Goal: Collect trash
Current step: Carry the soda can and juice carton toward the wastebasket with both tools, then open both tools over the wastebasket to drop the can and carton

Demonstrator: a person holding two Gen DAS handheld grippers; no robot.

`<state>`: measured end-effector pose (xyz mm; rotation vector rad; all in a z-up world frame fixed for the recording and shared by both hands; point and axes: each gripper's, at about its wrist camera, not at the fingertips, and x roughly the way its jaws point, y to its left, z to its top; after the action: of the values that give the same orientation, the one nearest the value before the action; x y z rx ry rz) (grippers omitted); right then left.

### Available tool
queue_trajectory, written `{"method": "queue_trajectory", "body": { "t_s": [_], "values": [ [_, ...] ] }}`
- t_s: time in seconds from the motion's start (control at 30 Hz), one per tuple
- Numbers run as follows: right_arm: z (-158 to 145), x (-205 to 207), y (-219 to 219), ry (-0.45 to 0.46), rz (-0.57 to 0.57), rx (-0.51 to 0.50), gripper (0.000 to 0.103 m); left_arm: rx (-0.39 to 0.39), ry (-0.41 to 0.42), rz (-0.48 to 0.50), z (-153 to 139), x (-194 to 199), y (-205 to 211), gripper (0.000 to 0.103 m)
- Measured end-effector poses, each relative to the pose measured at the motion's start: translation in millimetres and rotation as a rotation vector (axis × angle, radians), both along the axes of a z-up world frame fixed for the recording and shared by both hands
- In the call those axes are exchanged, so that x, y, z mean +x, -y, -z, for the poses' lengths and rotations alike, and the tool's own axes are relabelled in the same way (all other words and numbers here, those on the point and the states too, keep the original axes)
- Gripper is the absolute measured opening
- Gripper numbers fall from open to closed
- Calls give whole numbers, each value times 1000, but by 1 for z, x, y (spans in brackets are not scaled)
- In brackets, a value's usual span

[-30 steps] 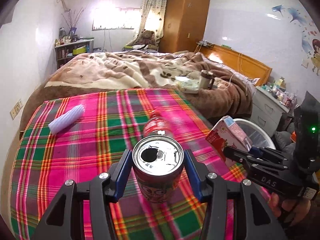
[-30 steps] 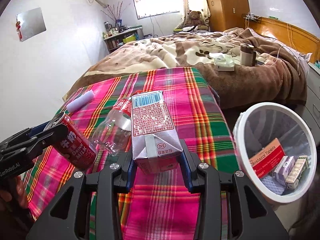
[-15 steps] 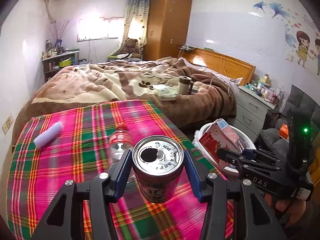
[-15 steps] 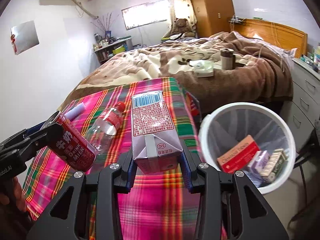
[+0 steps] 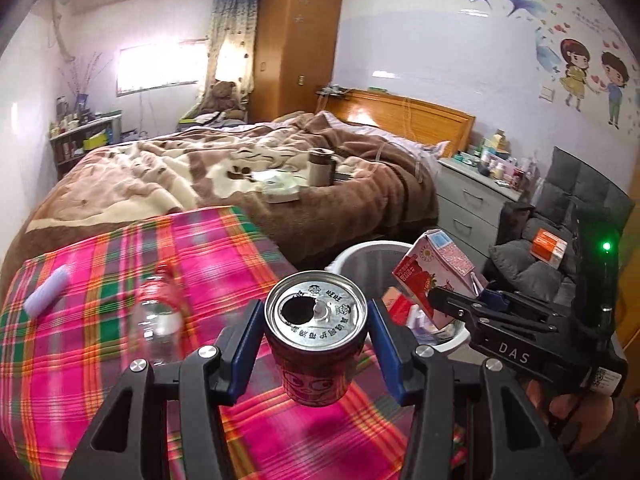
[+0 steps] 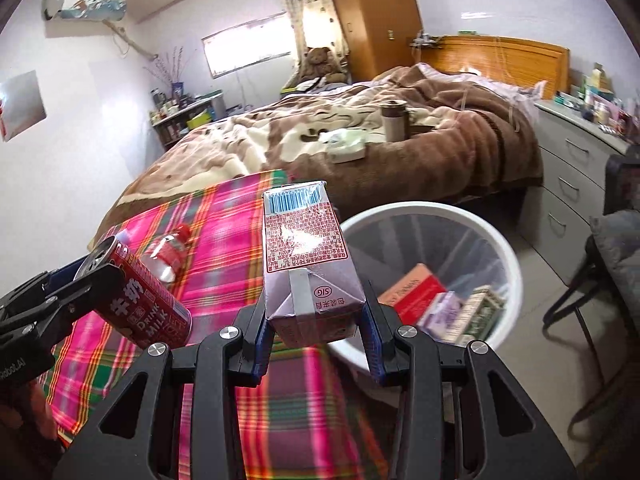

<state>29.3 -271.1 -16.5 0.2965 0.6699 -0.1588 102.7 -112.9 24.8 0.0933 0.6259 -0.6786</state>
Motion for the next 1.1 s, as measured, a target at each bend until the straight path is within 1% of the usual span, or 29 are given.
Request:
{"method": "queue_trajectory", "body": {
  "t_s": [0.27, 0.43, 0.53, 0.6, 0.67, 0.77, 0.87, 0.93, 1.1],
  "values": [
    [8, -8, 31, -30, 64, 6, 39, -16, -17, 73, 8, 1, 51, 53],
    [21, -8, 49, -66, 101, 15, 39, -25, -18, 102, 13, 8, 79, 53],
    [29, -5, 58, -93, 113, 14, 39, -5, -23, 107, 20, 17, 97, 53],
    [36, 0, 64, -115, 118, 12, 39, -15, -37, 124, 27, 23, 108, 53],
    [41, 1, 69, -130, 118, 17, 39, -7, -60, 127, 33, 27, 115, 53],
    [47, 2, 76, -153, 127, 14, 39, 7, -67, 130, 41, 31, 126, 53],
    [51, 3, 81, -169, 129, 10, 39, 4, -68, 140, 45, 34, 133, 53],
    [52, 4, 84, -176, 132, 1, 39, 16, -84, 129, 50, 39, 138, 53],
    [58, 6, 86, -195, 125, -9, 39, 21, -119, 150, 62, 43, 147, 53]
  ]
}}
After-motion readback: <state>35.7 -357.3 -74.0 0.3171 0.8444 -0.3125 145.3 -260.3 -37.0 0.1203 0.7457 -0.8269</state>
